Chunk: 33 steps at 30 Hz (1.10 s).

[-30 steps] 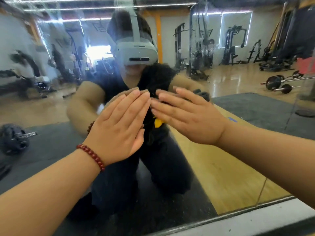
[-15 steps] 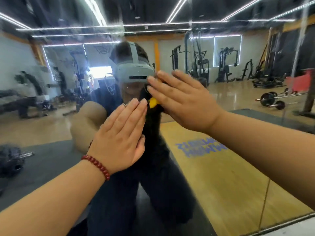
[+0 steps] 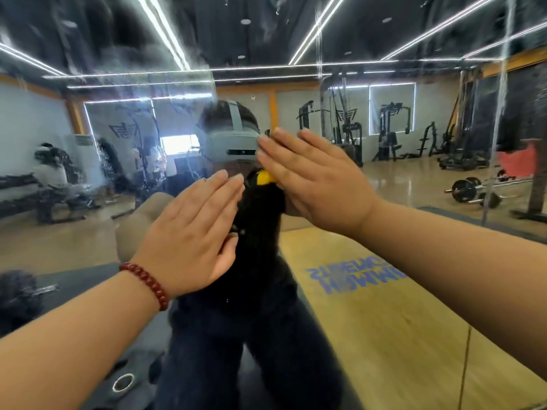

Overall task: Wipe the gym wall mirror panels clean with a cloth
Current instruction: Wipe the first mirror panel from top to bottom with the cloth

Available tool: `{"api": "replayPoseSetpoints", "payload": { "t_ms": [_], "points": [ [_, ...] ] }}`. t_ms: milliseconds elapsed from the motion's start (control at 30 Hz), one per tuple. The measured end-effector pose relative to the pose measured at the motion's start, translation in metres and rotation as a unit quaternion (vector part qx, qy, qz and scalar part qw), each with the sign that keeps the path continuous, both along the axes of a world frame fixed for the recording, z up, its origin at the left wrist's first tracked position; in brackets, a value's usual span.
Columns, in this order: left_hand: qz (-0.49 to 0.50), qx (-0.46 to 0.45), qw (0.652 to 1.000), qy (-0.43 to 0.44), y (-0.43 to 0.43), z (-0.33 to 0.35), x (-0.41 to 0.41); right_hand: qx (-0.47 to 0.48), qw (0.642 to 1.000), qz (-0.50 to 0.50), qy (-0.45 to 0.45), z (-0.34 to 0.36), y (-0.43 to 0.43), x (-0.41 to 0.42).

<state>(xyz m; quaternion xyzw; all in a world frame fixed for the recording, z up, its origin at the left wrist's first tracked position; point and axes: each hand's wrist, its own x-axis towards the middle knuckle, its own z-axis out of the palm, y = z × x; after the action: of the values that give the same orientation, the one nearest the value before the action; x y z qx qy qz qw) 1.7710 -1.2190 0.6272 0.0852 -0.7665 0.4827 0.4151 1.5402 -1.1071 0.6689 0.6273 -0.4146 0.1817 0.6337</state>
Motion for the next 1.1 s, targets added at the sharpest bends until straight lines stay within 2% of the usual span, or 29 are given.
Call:
{"api": "replayPoseSetpoints", "payload": {
  "t_ms": [67, 167, 233, 367, 433, 600, 767, 900, 1100],
  "points": [
    [0.008, 0.006, 1.0, 0.007, 0.0, 0.0, 0.0, 0.01, 1.0, 0.007, 0.002, -0.013, 0.0, 0.0],
    [0.013, -0.007, 1.0, 0.006, 0.001, 0.0, 0.0, 0.104, 0.992, 0.006, 0.072, -0.057, 0.012, -0.009],
    [0.006, -0.027, 1.0, -0.012, 0.001, 0.0, 0.001, 0.129, 0.987, -0.013, 0.092, -0.067, 0.021, -0.016],
    [0.005, -0.038, 0.999, -0.038, 0.0, 0.0, 0.0, 0.042, 0.999, -0.015, 0.0, -0.036, 0.015, -0.01],
    [0.002, -0.037, 0.999, -0.04, 0.0, 0.001, 0.0, 0.028, 0.999, -0.011, -0.02, -0.034, 0.013, -0.008],
    [-0.004, -0.054, 0.997, -0.05, 0.0, 0.007, 0.003, 0.06, 0.998, -0.03, 0.005, -0.065, 0.034, -0.035],
    [-0.005, -0.039, 0.998, -0.052, -0.002, 0.007, 0.003, 0.013, 1.0, 0.01, -0.008, -0.04, 0.003, 0.005],
    [-0.019, -0.018, 0.999, -0.039, -0.001, 0.007, 0.005, 0.025, 0.999, 0.032, 0.016, -0.035, 0.002, 0.005],
    [-0.009, -0.009, 0.999, -0.032, 0.0, 0.004, 0.003, -0.112, 0.993, -0.008, -0.038, -0.042, 0.015, -0.01]
  ]
}}
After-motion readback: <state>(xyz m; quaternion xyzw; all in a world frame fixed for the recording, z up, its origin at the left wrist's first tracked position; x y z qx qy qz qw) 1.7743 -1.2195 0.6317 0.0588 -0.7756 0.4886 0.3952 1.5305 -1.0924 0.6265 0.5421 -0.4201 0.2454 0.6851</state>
